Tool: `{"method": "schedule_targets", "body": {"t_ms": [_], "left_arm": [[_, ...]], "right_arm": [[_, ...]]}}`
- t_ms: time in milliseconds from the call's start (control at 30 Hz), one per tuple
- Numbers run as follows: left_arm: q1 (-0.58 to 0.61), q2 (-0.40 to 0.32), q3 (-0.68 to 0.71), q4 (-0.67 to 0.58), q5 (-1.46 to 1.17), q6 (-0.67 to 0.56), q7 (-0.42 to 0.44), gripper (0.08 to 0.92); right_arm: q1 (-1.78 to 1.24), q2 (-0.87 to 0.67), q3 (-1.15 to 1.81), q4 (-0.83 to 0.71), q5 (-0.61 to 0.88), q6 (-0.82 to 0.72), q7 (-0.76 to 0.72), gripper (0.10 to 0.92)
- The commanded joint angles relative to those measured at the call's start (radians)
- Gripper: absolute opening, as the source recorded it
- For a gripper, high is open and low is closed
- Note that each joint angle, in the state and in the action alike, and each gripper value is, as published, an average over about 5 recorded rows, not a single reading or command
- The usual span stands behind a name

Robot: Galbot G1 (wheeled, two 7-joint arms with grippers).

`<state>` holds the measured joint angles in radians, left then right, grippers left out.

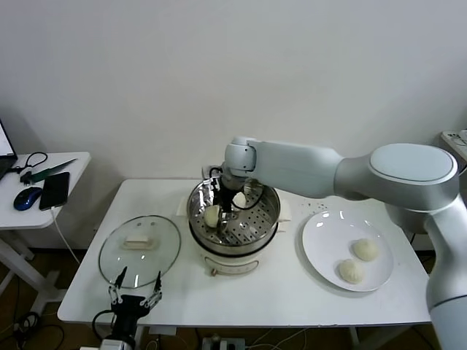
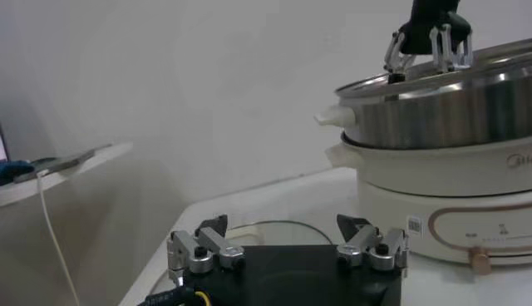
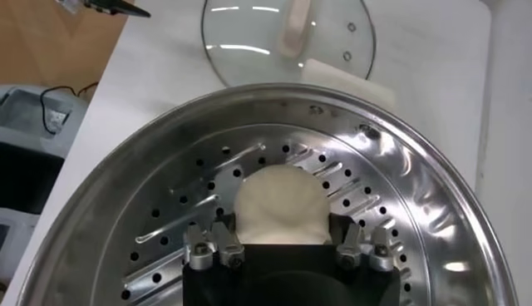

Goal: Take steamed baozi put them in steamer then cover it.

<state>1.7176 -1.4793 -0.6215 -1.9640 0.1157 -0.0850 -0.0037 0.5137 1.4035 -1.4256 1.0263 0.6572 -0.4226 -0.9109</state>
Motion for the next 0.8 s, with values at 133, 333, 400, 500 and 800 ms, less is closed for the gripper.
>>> {"method": "schedule_targets", "body": {"t_ms": [133, 333, 400, 500, 800], "left_arm": [[0.0, -0.002, 0.0, 0.003, 0.001, 0.002, 0.0, 0.823], [0.001, -0.001, 0.001, 0.003, 0.002, 0.002, -0.001, 0.823], [0.003, -0.001, 0.002, 0.003, 0.002, 0.002, -0.001, 0.823], [0.003, -0.001, 0.004, 0.003, 0.003, 0.002, -0.001, 0.823], [-0.004, -0.007, 0.007, 0.0, 0.012, 0.006, -0.001, 0.823]], "right_arm": [[0.025, -0.046, 0.019, 0.043, 0.001, 0.001, -0.014, 0.82], [0.188, -0.199, -0.03, 0.158, 0.068, 0.04, -0.081, 0.823], [0.25, -0.27, -0.053, 0.195, 0.078, 0.06, -0.104, 0.823], [0.319, -0.382, -0.073, 0.258, 0.068, 0.081, -0.132, 0.823], [0.315, -0.742, -0.061, 0.467, -0.162, 0.094, -0.192, 0.823]]}}
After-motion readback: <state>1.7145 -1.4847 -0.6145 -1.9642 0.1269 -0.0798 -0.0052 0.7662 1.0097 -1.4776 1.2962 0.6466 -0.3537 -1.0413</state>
